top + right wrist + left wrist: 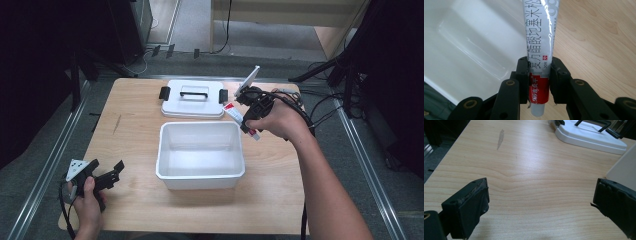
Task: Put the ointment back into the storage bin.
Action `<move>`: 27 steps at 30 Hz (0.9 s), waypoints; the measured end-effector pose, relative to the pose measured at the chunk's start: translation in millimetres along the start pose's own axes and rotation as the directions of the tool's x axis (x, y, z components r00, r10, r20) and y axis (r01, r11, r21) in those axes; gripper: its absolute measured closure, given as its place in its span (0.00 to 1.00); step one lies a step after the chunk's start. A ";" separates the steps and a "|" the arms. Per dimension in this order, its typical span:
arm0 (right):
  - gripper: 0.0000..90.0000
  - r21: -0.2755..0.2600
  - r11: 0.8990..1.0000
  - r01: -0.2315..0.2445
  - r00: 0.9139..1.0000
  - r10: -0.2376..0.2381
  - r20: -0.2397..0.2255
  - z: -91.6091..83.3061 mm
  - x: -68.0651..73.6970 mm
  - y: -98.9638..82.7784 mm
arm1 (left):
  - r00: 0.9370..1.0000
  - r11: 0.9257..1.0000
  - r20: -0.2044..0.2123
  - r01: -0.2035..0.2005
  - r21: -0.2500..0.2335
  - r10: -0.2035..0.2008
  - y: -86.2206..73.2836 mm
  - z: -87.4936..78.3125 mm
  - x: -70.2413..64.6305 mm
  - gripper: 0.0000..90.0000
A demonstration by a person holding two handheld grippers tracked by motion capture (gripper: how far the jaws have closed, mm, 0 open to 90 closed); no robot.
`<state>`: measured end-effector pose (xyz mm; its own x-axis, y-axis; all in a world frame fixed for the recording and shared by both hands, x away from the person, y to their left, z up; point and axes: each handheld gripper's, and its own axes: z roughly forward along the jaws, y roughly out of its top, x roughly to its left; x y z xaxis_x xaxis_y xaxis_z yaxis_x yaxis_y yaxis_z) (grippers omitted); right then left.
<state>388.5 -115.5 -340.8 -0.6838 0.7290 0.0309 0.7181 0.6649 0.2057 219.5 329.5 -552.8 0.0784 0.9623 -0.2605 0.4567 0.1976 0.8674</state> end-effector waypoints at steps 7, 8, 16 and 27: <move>0.81 -0.023 0.997 0.076 0.995 -0.077 -0.062 -3.3 15.5 2.1 | 1.000 1.000 0.000 0.000 0.001 0.000 0.0 0.2 0.1 0.01; 0.81 -0.027 0.995 0.093 0.993 -0.095 -0.067 -3.1 17.9 2.4 | 1.000 1.000 0.000 -0.001 0.001 0.001 0.1 0.2 0.1 0.01; 0.81 -0.029 0.976 0.215 0.970 -0.217 -0.107 0.6 37.4 5.1 | 1.000 1.000 0.000 0.001 0.001 -0.001 0.1 0.4 0.2 0.01; 0.81 -0.062 0.874 0.482 0.866 -0.486 -0.119 14.2 59.2 3.0 | 1.000 1.000 0.002 0.002 0.002 -0.002 0.1 0.5 0.2 0.01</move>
<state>352.0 -68.1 -352.3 -0.9566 0.2882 0.0431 0.2895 0.9225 0.2552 220.0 329.6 -553.0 0.0791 0.9615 -0.2632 0.4590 0.1992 0.8658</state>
